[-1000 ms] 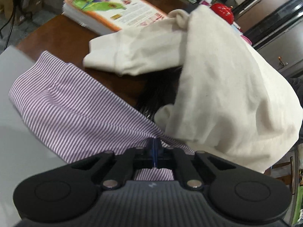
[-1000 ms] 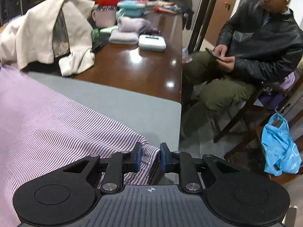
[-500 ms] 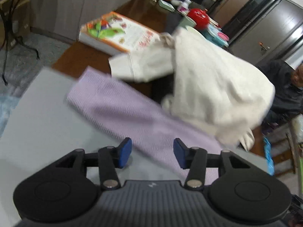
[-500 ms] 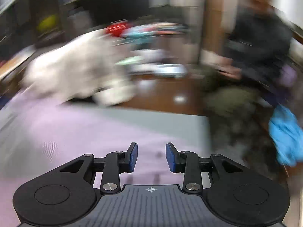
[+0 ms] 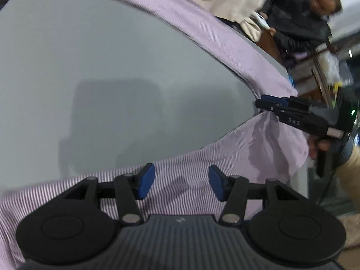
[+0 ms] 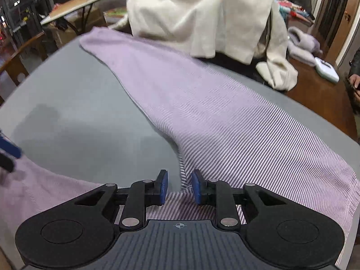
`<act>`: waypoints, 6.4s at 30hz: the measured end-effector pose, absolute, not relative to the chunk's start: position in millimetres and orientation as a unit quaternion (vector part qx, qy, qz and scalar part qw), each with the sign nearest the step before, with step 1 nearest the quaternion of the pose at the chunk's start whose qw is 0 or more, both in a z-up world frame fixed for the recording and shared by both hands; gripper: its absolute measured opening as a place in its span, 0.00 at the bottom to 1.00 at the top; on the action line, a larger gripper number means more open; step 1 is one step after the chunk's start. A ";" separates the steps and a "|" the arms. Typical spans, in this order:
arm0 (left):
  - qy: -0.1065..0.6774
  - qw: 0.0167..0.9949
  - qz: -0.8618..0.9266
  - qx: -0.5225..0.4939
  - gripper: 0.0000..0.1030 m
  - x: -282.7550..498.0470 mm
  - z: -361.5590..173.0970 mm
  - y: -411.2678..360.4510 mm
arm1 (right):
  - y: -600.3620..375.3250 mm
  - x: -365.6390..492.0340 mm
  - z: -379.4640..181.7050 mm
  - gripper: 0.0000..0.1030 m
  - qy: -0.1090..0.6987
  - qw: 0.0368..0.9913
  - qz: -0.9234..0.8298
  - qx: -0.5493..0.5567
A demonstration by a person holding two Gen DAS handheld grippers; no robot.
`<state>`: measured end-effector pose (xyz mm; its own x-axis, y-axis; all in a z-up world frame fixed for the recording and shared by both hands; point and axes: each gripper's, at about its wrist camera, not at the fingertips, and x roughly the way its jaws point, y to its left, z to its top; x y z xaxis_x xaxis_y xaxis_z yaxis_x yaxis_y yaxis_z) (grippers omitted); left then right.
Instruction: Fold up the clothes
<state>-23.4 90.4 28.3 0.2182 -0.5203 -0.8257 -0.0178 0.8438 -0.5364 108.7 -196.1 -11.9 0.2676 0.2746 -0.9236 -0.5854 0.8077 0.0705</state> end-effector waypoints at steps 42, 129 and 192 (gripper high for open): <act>0.508 0.836 0.116 -0.172 0.34 201.7 19.8 241.3 | -230.0 100.5 -10.2 0.10 0.562 0.770 0.297 -0.058; 0.379 0.774 0.190 -0.471 0.06 -239.3 89.3 218.5 | -483.4 -74.8 99.1 0.37 0.443 0.874 -0.054 0.193; 0.412 0.745 0.149 -0.503 0.06 68.7 67.2 266.9 | -446.8 63.7 128.4 0.00 0.372 0.858 -0.139 0.324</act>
